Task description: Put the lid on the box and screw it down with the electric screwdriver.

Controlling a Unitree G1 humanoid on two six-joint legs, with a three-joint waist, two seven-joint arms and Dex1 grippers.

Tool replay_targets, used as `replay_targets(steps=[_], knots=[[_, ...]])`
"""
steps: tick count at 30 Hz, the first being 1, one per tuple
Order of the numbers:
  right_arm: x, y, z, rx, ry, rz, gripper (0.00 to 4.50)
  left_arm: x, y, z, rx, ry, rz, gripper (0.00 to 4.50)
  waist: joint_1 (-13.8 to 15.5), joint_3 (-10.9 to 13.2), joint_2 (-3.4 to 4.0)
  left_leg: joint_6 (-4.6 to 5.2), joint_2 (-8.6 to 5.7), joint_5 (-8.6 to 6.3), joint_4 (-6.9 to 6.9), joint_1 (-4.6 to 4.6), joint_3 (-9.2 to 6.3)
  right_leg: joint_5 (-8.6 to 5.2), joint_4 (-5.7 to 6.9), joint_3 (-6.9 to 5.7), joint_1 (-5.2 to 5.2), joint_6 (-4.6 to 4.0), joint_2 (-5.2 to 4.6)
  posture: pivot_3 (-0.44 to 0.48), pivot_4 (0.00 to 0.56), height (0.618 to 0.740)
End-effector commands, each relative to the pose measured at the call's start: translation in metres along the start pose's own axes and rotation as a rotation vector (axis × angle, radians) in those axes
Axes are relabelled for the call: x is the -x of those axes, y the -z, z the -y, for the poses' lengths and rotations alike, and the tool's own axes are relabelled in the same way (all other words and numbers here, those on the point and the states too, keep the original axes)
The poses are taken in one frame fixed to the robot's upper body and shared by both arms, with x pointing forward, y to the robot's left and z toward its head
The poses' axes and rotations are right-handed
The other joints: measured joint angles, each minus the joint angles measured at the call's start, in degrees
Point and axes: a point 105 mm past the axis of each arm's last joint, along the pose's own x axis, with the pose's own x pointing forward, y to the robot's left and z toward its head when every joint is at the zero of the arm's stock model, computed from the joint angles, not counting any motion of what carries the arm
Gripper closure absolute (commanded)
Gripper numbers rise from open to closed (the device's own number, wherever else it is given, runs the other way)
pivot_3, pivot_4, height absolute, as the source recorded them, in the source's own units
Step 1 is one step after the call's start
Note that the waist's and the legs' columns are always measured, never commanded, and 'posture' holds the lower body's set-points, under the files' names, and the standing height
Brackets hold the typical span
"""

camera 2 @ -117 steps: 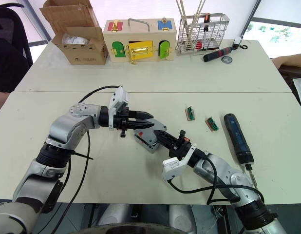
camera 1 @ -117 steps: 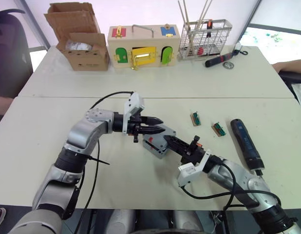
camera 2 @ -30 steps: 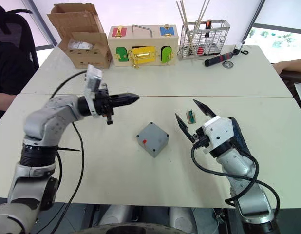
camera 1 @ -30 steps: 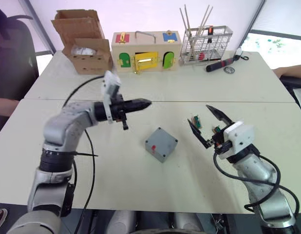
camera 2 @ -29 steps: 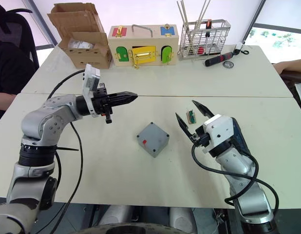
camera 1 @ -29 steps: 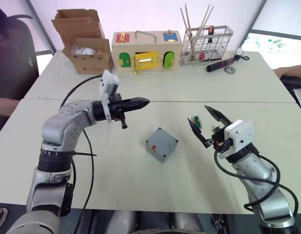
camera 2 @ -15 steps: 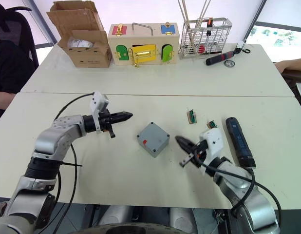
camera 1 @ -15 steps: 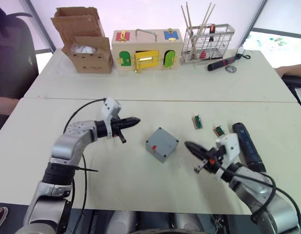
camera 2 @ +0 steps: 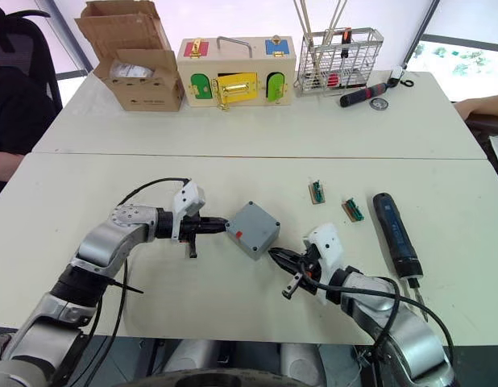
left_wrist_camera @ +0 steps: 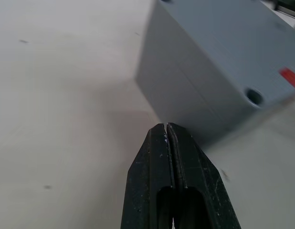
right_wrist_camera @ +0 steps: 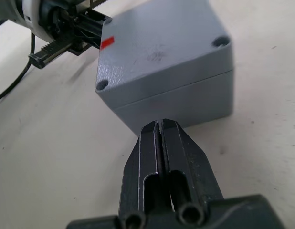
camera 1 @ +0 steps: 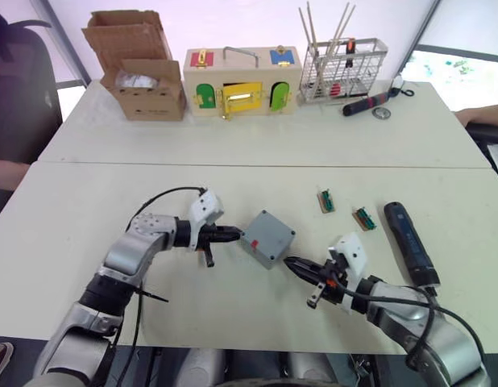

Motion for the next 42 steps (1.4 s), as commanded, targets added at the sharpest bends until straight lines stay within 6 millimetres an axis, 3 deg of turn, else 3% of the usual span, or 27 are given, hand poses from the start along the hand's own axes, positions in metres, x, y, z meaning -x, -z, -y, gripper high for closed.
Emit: replay_targets(steps=[1,9,15,30,42], knots=[[-0.001,-0.006,0.006,0.036,0.012,0.016,4.48,0.000,-0.006,0.011,-0.038,0.055,0.013,4.50,0.01,0.00,0.00,0.00,-0.01,0.00,0.00,0.00,0.00,0.00,0.00,0.00,0.00,0.00,-0.02,0.000,0.150,0.740],[0.005,-0.004,0.018,0.063,0.050,-0.002,4.48,-0.002,-0.001,0.043,-0.052,0.191,-0.002,4.50,-0.01,0.00,0.00,0.00,-0.01,0.00,-0.01,-0.01,0.01,0.00,-0.01,0.00,-0.01,0.00,-0.04,0.000,0.150,0.740],[0.007,-0.006,0.027,0.074,0.073,0.000,4.48,-0.010,0.001,0.049,-0.056,0.205,0.001,4.50,0.02,0.00,0.00,0.00,-0.01,0.00,0.00,-0.01,0.00,0.00,0.00,-0.01,0.01,0.00,-0.05,0.000,0.150,0.740],[0.007,-0.007,0.012,0.065,-0.003,0.002,4.48,-0.004,0.011,0.022,-0.074,0.075,-0.010,4.50,-0.03,0.00,0.00,0.00,-0.01,0.00,0.00,-0.01,0.00,0.00,0.00,-0.02,0.00,0.00,-0.04,0.000,0.150,0.740],[0.007,-0.006,0.011,0.064,-0.002,-0.006,4.48,-0.006,0.008,0.009,-0.087,0.009,0.023,4.50,-0.02,0.00,0.00,0.00,-0.01,0.00,0.00,-0.01,0.00,0.00,0.00,-0.02,0.00,0.00,-0.04,0.000,0.150,0.740]])
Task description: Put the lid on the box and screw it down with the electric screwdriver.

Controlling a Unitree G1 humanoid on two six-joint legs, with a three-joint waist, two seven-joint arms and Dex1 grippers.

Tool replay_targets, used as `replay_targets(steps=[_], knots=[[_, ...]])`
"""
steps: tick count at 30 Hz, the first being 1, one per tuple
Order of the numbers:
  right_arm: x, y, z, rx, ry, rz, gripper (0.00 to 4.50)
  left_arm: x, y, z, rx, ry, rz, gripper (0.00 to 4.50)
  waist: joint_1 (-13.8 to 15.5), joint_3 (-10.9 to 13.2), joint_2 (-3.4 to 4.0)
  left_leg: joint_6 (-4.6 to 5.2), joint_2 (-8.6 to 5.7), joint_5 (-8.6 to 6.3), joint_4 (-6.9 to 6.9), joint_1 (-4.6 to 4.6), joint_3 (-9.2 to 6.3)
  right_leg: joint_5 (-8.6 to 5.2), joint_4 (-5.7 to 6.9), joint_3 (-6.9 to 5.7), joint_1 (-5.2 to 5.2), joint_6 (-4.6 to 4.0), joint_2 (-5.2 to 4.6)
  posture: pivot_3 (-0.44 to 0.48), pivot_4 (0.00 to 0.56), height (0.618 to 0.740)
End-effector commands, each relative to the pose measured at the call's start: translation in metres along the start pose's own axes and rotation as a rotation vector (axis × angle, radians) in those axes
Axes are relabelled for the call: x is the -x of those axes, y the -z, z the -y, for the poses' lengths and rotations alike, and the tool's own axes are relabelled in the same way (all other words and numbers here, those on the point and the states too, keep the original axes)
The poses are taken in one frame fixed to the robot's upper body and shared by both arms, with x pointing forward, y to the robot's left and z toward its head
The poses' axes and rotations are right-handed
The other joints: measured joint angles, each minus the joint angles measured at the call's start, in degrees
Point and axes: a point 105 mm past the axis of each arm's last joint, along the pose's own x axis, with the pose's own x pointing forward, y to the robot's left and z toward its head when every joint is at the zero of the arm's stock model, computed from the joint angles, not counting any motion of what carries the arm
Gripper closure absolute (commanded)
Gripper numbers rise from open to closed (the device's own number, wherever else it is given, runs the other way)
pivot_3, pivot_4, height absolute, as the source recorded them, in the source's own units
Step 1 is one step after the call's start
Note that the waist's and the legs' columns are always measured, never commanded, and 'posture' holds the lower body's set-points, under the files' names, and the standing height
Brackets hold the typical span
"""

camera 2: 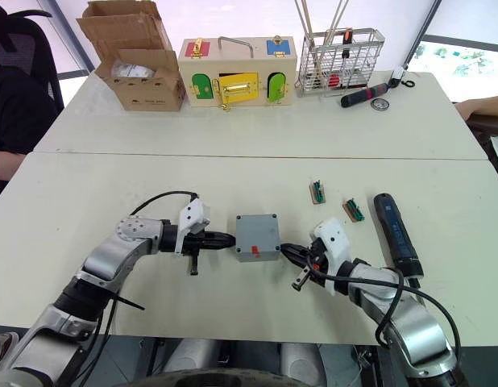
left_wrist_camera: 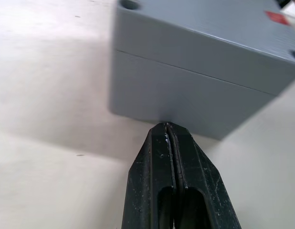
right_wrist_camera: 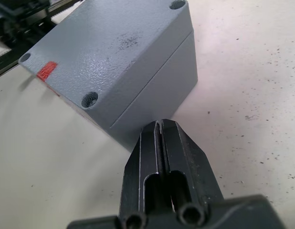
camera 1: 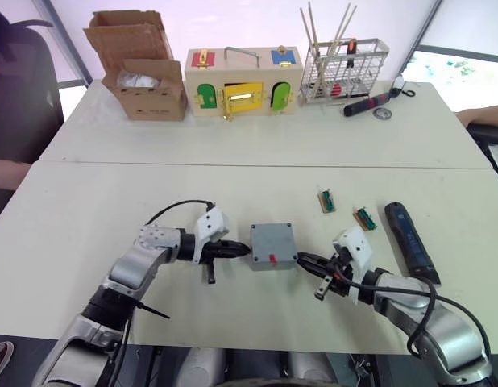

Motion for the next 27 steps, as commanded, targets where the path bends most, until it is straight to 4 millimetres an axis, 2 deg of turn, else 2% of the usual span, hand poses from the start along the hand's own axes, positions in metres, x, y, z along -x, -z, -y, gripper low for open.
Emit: replay_targets(steps=[1,4,8,10,12,15,18,20,23,27], knots=[[0.000,-0.012,-0.010,0.023,-0.039,0.045,4.48,0.003,-0.006,-0.007,-0.023,-0.034,0.015,4.50,0.01,0.00,0.00,0.00,0.00,0.00,0.00,0.00,0.00,0.00,0.00,0.00,0.00,0.00,0.00,0.000,0.150,0.740],[0.002,-0.010,-0.007,0.023,-0.016,0.037,4.48,0.009,-0.010,-0.013,-0.018,-0.061,0.029,4.50,0.03,0.00,0.00,0.00,0.00,0.00,0.00,0.00,0.00,0.00,0.00,0.00,0.00,0.00,0.00,0.000,0.150,0.740],[0.015,-0.005,0.009,0.011,0.070,0.025,4.48,0.030,-0.023,-0.027,-0.038,-0.127,0.046,4.50,0.01,0.00,0.00,0.00,0.00,0.00,0.00,0.00,0.00,0.00,0.00,0.00,-0.01,0.00,0.00,0.000,0.150,0.740],[0.030,-0.010,0.023,-0.078,0.111,0.063,4.48,0.046,-0.056,-0.027,-0.070,-0.137,0.126,4.50,0.07,0.03,-0.03,0.00,0.00,0.00,0.00,0.00,0.00,0.00,0.01,0.00,-0.02,0.00,0.00,0.000,0.150,0.740],[0.043,-0.019,0.032,-0.142,0.136,0.111,4.48,0.052,-0.088,-0.018,-0.086,-0.115,0.215,4.50,0.14,0.04,-0.03,0.00,0.00,0.00,0.02,-0.08,-0.02,0.00,0.00,-0.01,-0.04,0.00,-0.01,0.000,0.150,0.740],[0.058,-0.027,0.039,-0.175,0.194,0.158,4.48,0.048,-0.112,0.005,-0.079,-0.045,0.280,4.50,0.10,0.03,-0.02,0.05,-0.01,-0.03,0.07,-0.09,-0.02,0.00,-0.04,-0.04,0.04,0.01,-0.07,0.000,0.150,0.740],[0.074,-0.030,0.050,-0.143,0.315,0.171,3.68,0.039,-0.116,0.030,-0.088,0.033,0.272,4.50,-0.06,0.01,0.01,0.08,-0.01,-0.05,0.04,-0.08,0.00,0.00,-0.03,-0.01,-0.01,0.01,-0.06,0.000,0.150,0.740],[0.082,-0.028,0.055,-0.122,0.385,0.158,2.66,0.032,-0.109,0.041,-0.104,0.075,0.233,4.50,-0.15,0.02,0.02,0.07,0.00,-0.04,-0.01,-0.08,0.02,0.00,-0.01,0.02,-0.05,0.01,-0.03,0.000,0.150,0.740],[0.088,-0.024,0.062,-0.111,0.454,0.143,1.26,0.023,-0.097,0.048,-0.124,0.110,0.183,4.50,-0.01,0.02,0.02,0.00,0.00,0.00,-0.02,-0.05,0.03,0.00,0.02,0.03,-0.03,0.01,-0.01,0.000,0.150,0.740],[0.097,-0.017,0.083,-0.089,0.572,0.111,0.23,0.011,-0.085,0.052,-0.156,0.137,0.135,4.50,0.13,0.02,0.03,-0.01,-0.03,0.01,0.00,-0.03,0.04,0.01,0.00,0.02,0.01,-0.01,-0.02,0.000,0.150,0.740]])
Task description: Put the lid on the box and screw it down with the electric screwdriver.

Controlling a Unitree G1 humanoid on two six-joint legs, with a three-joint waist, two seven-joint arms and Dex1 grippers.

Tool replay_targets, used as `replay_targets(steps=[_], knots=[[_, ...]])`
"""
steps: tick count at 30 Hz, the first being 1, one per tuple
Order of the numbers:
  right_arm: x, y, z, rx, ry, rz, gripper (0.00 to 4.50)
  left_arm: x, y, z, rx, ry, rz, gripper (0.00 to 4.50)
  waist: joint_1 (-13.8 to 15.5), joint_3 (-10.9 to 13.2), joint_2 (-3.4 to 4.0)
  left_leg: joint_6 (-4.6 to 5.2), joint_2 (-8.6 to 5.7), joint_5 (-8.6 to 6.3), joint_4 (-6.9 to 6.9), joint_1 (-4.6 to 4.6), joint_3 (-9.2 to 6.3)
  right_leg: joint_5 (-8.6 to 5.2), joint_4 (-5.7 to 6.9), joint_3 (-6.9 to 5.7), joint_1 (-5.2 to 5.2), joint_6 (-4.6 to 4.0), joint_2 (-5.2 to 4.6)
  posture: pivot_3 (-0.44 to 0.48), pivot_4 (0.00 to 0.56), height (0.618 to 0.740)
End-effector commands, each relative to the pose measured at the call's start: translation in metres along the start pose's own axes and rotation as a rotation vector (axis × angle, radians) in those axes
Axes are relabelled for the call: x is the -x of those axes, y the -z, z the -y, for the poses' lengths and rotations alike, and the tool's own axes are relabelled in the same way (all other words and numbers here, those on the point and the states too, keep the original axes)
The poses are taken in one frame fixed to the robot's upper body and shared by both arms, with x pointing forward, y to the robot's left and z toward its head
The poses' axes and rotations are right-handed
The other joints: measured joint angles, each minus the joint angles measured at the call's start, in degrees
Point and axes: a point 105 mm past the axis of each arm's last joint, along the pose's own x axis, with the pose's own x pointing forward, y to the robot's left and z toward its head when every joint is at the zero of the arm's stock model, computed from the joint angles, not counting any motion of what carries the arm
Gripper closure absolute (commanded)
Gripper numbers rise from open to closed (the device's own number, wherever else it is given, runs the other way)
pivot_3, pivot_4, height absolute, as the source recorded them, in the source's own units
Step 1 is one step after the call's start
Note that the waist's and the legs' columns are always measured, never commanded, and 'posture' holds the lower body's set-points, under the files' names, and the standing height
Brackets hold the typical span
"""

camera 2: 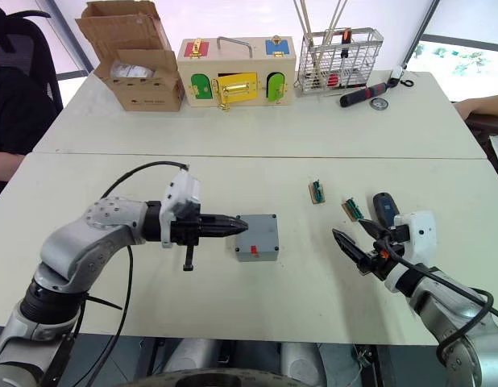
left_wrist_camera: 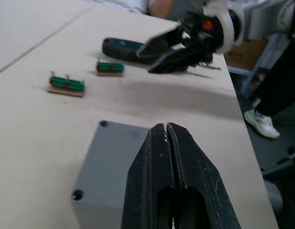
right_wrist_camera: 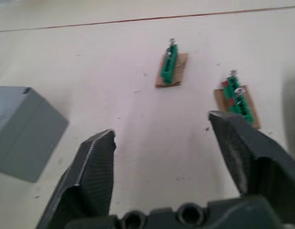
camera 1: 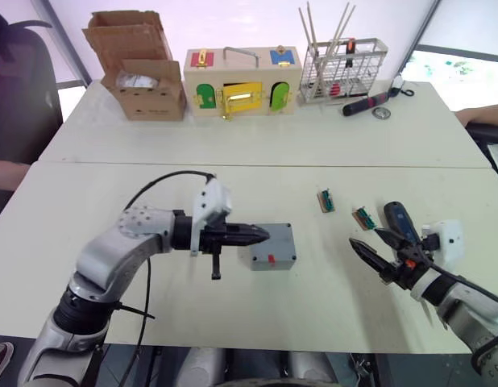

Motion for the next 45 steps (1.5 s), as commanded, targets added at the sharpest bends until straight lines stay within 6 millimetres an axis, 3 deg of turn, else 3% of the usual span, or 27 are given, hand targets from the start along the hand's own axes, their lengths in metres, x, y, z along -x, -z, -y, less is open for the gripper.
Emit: replay_targets(steps=[1,11,17,31,35,40,45], knots=[[0.000,-0.008,0.020,0.045,0.098,0.033,0.02,-0.005,0.002,0.003,-0.056,0.020,-0.020,4.50,-0.05,0.00,0.00,0.00,-0.01,0.00,0.00,0.00,0.00,0.00,-0.01,0.00,0.00,0.00,0.00,0.000,0.150,0.740],[-0.031,-0.007,0.032,0.064,0.097,0.052,0.02,-0.009,0.002,0.000,-0.127,0.032,-0.058,4.50,-0.14,0.03,0.04,0.00,0.00,0.00,-0.01,-0.01,0.02,0.00,-0.01,0.00,-0.04,0.00,0.02,0.000,0.150,0.740],[-0.040,-0.004,0.044,0.100,0.125,0.036,1.64,-0.006,0.005,-0.001,-0.116,0.009,-0.061,4.50,-0.12,0.03,0.04,0.00,-0.01,0.00,0.01,-0.02,0.02,0.00,-0.01,0.00,-0.02,0.00,0.02,0.000,0.150,0.740],[-0.049,-0.002,0.049,0.089,0.116,0.038,1.64,-0.009,0.005,-0.001,-0.115,-0.020,-0.059,4.50,-0.16,0.03,0.05,-0.01,-0.01,0.01,0.01,-0.02,0.02,0.00,0.00,0.00,-0.04,0.00,0.02,0.000,0.150,0.740],[-0.049,-0.002,0.048,0.093,0.114,0.036,2.33,-0.009,0.005,-0.001,-0.114,-0.023,-0.059,4.50,-0.14,0.03,0.06,-0.01,-0.01,0.01,0.01,-0.02,0.02,0.00,0.00,0.01,-0.03,0.00,0.02,0.000,0.150,0.740],[-0.049,0.001,0.049,0.097,0.114,0.027,4.44,-0.009,0.005,-0.002,-0.118,-0.029,-0.059,4.50,-0.15,0.03,0.06,-0.01,-0.01,0.01,0.01,-0.02,0.02,0.00,0.00,0.00,-0.04,0.00,0.02,0.000,0.150,0.740],[-0.049,0.002,0.047,0.098,0.114,0.025,4.44,-0.009,0.005,-0.004,-0.119,-0.032,-0.060,4.50,-0.14,0.03,0.06,-0.01,-0.01,0.01,0.01,-0.02,0.02,0.00,0.00,0.00,-0.03,0.00,0.02,0.000,0.150,0.740]])
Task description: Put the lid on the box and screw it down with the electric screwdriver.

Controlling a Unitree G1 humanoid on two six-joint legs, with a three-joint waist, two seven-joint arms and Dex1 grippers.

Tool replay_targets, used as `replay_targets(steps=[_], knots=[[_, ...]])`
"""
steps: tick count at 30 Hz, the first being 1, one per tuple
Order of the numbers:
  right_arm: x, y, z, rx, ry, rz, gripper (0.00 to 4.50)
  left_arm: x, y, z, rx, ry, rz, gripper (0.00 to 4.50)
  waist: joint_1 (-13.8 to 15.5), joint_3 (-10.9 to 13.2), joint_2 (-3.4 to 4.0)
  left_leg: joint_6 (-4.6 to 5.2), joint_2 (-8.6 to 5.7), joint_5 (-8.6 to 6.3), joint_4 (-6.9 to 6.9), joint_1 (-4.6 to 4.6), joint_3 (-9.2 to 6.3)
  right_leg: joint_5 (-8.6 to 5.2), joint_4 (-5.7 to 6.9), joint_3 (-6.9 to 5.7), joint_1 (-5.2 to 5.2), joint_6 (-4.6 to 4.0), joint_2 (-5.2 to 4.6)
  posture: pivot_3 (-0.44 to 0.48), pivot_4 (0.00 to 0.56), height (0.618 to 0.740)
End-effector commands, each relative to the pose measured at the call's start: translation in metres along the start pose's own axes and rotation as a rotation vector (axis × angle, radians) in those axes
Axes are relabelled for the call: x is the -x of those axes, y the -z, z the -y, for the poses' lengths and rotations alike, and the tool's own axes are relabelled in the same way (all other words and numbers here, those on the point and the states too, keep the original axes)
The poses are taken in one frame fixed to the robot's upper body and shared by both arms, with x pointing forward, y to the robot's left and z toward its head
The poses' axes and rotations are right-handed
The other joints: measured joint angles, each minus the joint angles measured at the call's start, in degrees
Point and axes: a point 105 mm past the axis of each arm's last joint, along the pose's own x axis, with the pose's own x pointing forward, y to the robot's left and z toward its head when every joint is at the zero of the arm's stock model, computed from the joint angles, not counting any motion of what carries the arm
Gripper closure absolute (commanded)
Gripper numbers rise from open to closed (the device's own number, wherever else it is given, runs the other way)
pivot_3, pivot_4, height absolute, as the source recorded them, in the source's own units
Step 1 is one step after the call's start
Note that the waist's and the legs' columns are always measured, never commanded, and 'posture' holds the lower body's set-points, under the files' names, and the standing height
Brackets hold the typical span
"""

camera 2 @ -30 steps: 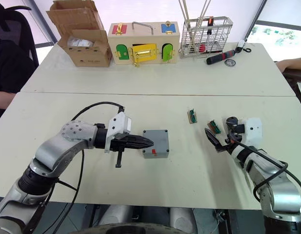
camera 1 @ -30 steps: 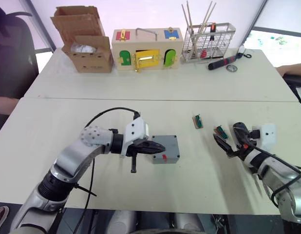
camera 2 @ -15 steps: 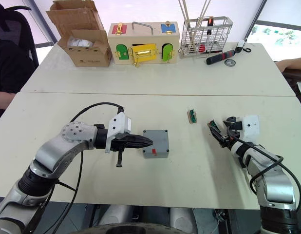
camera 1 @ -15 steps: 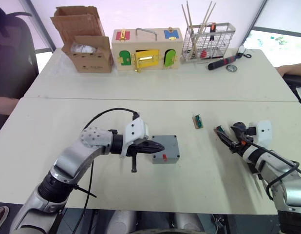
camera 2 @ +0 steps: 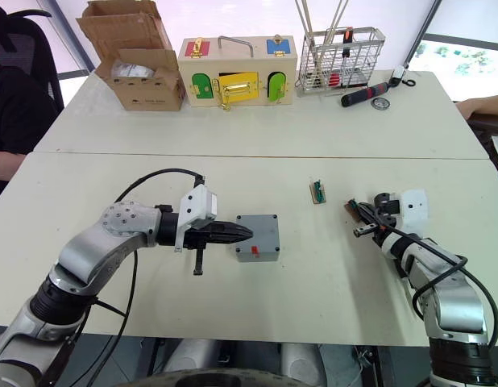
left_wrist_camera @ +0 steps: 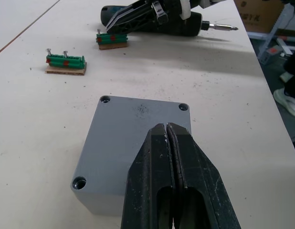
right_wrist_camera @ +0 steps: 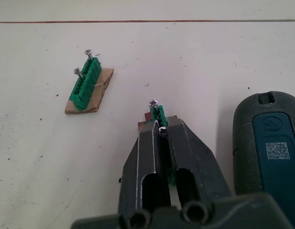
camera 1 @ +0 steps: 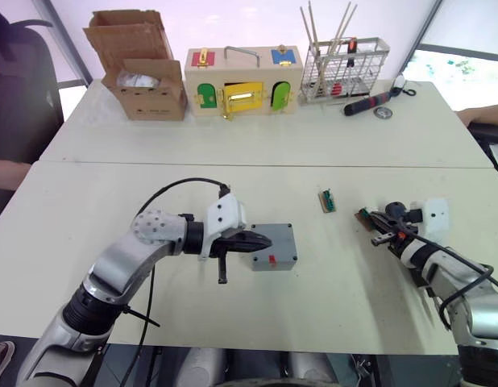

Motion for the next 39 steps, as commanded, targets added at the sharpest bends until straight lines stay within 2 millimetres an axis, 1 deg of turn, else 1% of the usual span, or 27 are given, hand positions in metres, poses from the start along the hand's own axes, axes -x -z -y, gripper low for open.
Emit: replay_targets(steps=[1,5,14,17,19,21,23,25,30,33,39], knots=[[0.001,-0.009,0.000,0.020,0.003,0.039,4.44,-0.001,-0.007,0.003,-0.045,0.007,0.015,4.50,0.00,0.00,0.00,0.00,0.00,0.00,0.00,0.00,0.00,0.00,0.00,0.00,0.00,0.00,0.00,0.000,0.150,0.740],[0.002,-0.012,0.000,0.017,0.011,0.055,4.44,0.002,-0.004,0.001,-0.045,0.005,0.006,4.50,-0.01,0.00,0.00,0.00,0.00,0.00,0.00,0.00,0.00,0.00,0.00,0.00,0.00,0.00,0.00,0.000,0.150,0.740],[0.016,-0.035,0.003,-0.015,0.004,0.143,4.44,0.008,-0.001,-0.009,-0.029,-0.018,0.007,4.50,0.02,0.00,0.00,0.00,0.00,0.00,0.00,0.00,0.00,0.00,0.00,0.00,0.00,0.00,0.00,0.000,0.150,0.740],[0.021,-0.051,0.002,-0.002,-0.003,0.191,4.44,0.008,0.000,-0.014,-0.034,-0.023,0.005,4.50,-0.01,0.00,0.01,0.00,0.00,0.00,0.00,0.00,0.00,0.00,0.00,0.00,-0.01,0.00,0.00,0.000,0.150,0.740],[0.024,-0.064,-0.003,0.008,-0.027,0.227,4.44,0.011,0.000,-0.018,-0.039,-0.034,0.002,4.50,-0.02,0.01,0.01,0.01,0.00,0.00,0.00,0.00,0.00,0.00,0.00,0.00,-0.01,0.00,0.00,0.000,0.150,0.740],[0.025,-0.078,-0.018,0.021,-0.096,0.258,4.44,0.017,-0.001,-0.023,-0.034,-0.051,0.000,4.50,-0.07,0.01,0.02,0.01,0.00,0.00,0.00,0.00,0.00,0.00,0.00,0.00,-0.01,0.00,0.00,0.000,0.150,0.740],[0.023,-0.088,-0.047,0.023,-0.235,0.268,4.44,0.026,-0.002,-0.027,-0.036,-0.071,-0.018,4.50,-0.19,0.02,0.02,0.01,0.01,0.00,-0.01,0.00,-0.01,0.00,0.00,0.00,-0.02,0.00,0.00,0.000,0.150,0.740],[0.019,-0.089,-0.073,0.051,-0.351,0.246,4.44,0.033,0.001,-0.030,-0.050,-0.082,-0.055,4.50,-0.39,0.02,0.02,0.01,0.05,0.00,-0.03,0.00,-0.02,0.00,0.01,0.00,-0.05,0.00,0.04,0.000,0.150,0.740],[0.014,-0.084,-0.117,0.104,-0.534,0.217,4.44,0.045,0.006,-0.024,-0.068,-0.071,-0.118,4.50,-0.15,0.03,0.01,0.01,0.04,-0.01,-0.07,-0.02,-0.02,0.00,-0.03,-0.01,-0.06,0.00,0.00,0.000,0.150,0.740],[0.011,-0.080,-0.130,0.134,-0.581,0.209,4.44,0.047,0.003,-0.019,-0.066,-0.068,-0.119,4.50,0.06,0.04,0.00,0.01,0.02,-0.01,-0.05,-0.03,-0.01,0.00,-0.03,-0.01,-0.05,0.00,-0.03,0.000,0.150,0.740],[0.010,-0.071,-0.141,0.169,-0.638,0.184,4.44,0.045,0.004,-0.014,-0.049,-0.079,-0.117,4.50,-0.08,0.04,0.00,0.01,0.02,-0.01,-0.05,-0.03,-0.02,0.00,-0.03,-0.02,-0.06,0.00,-0.03,0.000,0.150,0.740]])
